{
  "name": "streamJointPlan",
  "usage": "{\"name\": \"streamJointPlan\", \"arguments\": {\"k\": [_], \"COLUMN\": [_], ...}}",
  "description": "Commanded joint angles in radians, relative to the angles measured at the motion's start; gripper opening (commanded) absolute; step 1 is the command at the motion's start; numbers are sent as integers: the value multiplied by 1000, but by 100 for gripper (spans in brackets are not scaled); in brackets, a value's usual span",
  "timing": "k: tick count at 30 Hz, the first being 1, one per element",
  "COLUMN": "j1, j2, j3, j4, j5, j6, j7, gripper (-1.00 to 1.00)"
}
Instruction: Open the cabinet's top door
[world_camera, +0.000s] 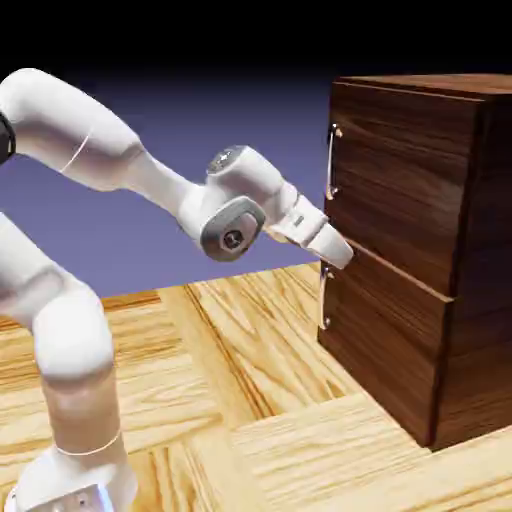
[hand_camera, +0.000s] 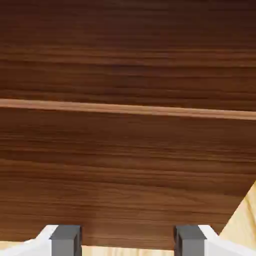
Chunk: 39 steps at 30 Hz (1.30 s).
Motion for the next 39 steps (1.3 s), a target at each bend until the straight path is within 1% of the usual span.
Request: {"name": "streamJointPlan", "arguments": {"k": [1, 39], "j1": [-18, -703], "j2": [-11, -410], "j3": [22, 853], "j4": [11, 438], "j5": [44, 1696], "j6": [1, 23], "j7": [-24, -937], "gripper": [0, 0]}}
